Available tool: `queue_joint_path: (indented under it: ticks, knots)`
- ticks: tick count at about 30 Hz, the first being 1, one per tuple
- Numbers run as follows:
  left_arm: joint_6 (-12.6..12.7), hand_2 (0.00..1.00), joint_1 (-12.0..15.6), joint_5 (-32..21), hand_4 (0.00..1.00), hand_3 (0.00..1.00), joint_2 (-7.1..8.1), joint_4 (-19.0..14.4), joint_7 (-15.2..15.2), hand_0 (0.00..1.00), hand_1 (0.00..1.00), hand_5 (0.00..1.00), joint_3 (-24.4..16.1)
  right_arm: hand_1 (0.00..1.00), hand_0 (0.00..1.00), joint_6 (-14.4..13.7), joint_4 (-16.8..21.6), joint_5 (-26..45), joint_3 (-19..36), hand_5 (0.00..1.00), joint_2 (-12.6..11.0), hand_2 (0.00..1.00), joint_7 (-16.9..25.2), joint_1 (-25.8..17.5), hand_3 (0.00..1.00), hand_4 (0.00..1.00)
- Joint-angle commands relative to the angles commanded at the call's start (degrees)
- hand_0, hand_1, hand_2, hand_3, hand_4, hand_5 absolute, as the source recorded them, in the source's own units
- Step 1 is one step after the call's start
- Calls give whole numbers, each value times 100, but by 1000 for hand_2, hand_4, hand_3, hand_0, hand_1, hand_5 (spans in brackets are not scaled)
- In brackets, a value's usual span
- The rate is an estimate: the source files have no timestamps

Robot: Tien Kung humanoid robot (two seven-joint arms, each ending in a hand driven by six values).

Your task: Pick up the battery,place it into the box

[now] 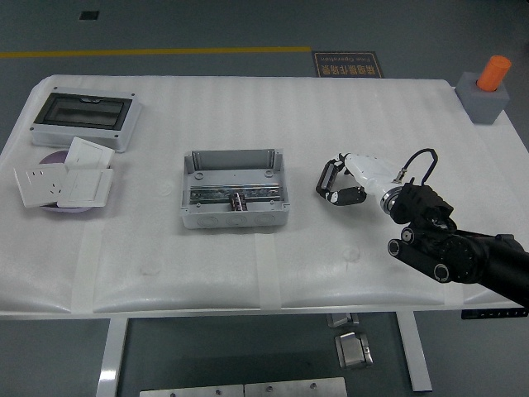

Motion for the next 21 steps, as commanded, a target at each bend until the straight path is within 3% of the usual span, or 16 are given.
queue_joint_path:
  ticks: [9,17,21]
  knots:
    - [15,474,43,182,632,544,-13,0,58,607,642,184,-221,663,807,-97,1145,-792,981,356,-265,648,-185,-294,711,753]
    - [23,476,49,238,632,545,-7,0,88,604,645,186,-299,654,798,19,2265,-1243,1357,360,38,644,-340,-553,706,747]
    - [49,478,38,205,632,546,-5,0,82,604,644,187,-285,654,798,85,2419,-1475,1255,366,309,643,-379,-589,708,747]
